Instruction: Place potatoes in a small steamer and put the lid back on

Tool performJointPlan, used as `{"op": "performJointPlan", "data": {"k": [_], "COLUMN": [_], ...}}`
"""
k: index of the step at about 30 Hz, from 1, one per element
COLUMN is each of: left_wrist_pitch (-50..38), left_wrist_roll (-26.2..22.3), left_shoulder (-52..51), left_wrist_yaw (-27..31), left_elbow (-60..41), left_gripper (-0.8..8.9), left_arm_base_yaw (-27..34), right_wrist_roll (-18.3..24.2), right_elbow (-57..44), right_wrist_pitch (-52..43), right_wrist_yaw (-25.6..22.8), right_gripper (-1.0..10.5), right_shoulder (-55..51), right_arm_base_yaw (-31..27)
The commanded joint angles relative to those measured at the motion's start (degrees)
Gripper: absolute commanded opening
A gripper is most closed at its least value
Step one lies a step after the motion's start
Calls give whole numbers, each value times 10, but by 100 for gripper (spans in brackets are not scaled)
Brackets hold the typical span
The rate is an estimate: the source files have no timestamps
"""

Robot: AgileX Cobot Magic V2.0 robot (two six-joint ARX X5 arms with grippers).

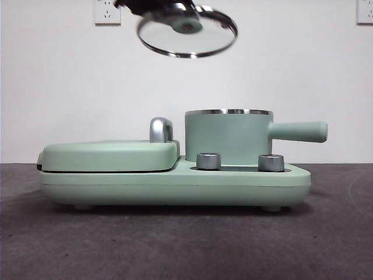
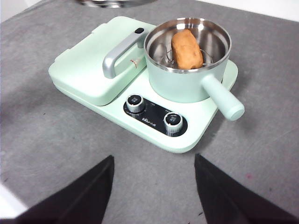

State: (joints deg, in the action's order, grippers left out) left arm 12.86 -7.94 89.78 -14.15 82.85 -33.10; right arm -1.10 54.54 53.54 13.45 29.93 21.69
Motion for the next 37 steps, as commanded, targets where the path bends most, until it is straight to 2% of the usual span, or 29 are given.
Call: {"op": "performJointPlan", "data": {"k": [1,13,21,37], "left_wrist_pitch": [-52,-158,-159,-129], "left_wrist_roll": [-4,-4,-4,-9], "left_shoulder": [40,155,200,220], "left_wrist_yaw": [11,23,23,23], "left_elbow": [14,47,87,90], "left_gripper": [14,14,14,14], "left_arm_base_yaw": [-11,-19,-24,-34], "right_wrist_roll": [-22,-23,-23,-23], "right_elbow": [5,5,5,5], "right_wrist_pitch": [1,8,9,19], "right_wrist_yaw": [0,1,0,0], "right_gripper": [263,263,263,263], "right_shoulder": [-2,-1,-1,-1], "right_arm_base_yaw": [2,3,3,3]}}
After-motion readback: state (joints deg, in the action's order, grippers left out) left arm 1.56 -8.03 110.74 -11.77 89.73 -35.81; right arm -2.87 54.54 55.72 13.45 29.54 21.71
